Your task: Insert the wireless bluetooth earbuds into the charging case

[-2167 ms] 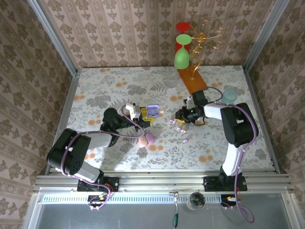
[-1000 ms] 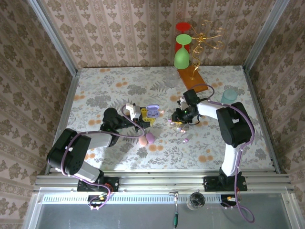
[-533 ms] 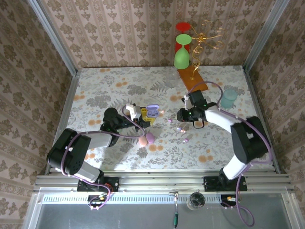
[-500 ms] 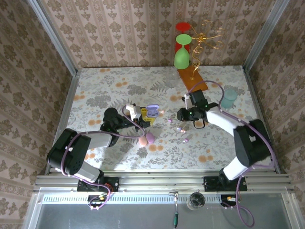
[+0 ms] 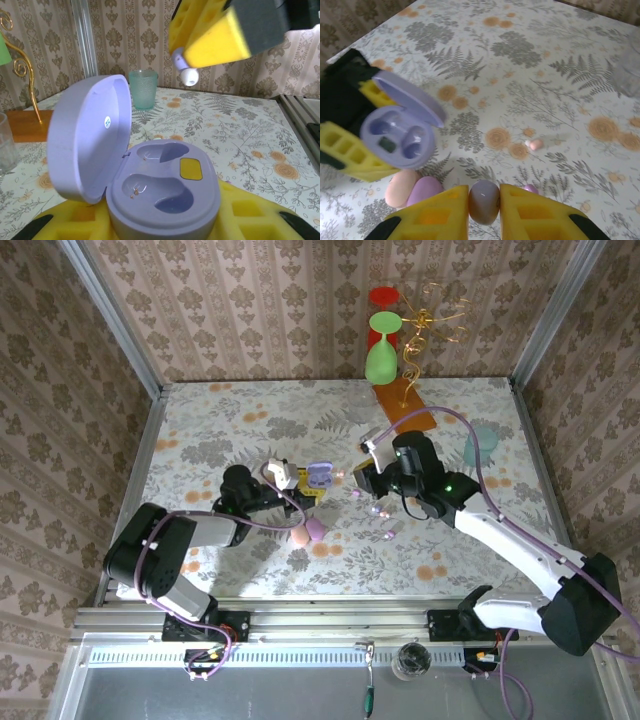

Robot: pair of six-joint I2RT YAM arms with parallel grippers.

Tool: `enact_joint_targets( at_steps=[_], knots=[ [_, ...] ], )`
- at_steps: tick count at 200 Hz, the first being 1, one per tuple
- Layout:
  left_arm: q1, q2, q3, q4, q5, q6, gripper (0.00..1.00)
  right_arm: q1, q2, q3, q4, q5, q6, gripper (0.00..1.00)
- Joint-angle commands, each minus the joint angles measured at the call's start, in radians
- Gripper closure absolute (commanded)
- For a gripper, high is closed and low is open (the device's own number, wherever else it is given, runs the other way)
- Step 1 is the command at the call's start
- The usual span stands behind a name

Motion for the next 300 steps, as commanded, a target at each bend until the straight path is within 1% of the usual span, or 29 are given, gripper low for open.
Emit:
enact_joint_targets(
  at_steps=[1, 47, 76, 109, 115, 183, 212, 223, 246, 300],
  knots=[
    [0.004, 0.006, 0.012, 0.009, 0.009, 0.017, 0.7, 0.054, 0.023, 0.076, -0.045, 0.064, -0.084, 0.78],
    [0.001, 0.005, 0.005, 0.014, 0.023, 0.021, 0.71, 0.134, 0.099, 0.162, -0.076, 0.114, -0.14, 0.79],
    [0.001, -0.003, -0.002, 0.017, 0.03, 0.024, 0.71, 0.164, 0.145, 0.194, -0.085, 0.13, -0.158, 0.79],
    [0.001, -0.023, -0.006, 0.012, 0.035, 0.024, 0.71, 0.169, 0.168, 0.204, -0.094, 0.15, -0.169, 0.79],
    [0.001, -0.025, -0.008, 0.012, 0.037, 0.023, 0.71, 0.169, 0.199, 0.204, -0.095, 0.155, -0.169, 0.79],
    [0.001, -0.055, -0.014, 0.001, 0.06, 0.027, 0.72, 0.17, 0.243, 0.202, -0.096, 0.173, -0.177, 0.8],
    [0.001, -0.06, -0.015, 0.004, 0.059, 0.024, 0.72, 0.171, 0.247, 0.209, -0.113, 0.166, -0.19, 0.8],
    [0.001, -0.06, -0.012, 0.004, 0.059, 0.024, 0.72, 0.172, 0.249, 0.212, -0.125, 0.159, -0.195, 0.78],
    [0.001, -0.06, -0.009, 0.003, 0.059, 0.026, 0.72, 0.18, 0.244, 0.219, -0.141, 0.158, -0.207, 0.78],
    [0.001, -0.051, -0.009, 0.014, 0.06, 0.018, 0.74, 0.189, 0.232, 0.241, -0.188, 0.164, -0.239, 0.76]
  ],
)
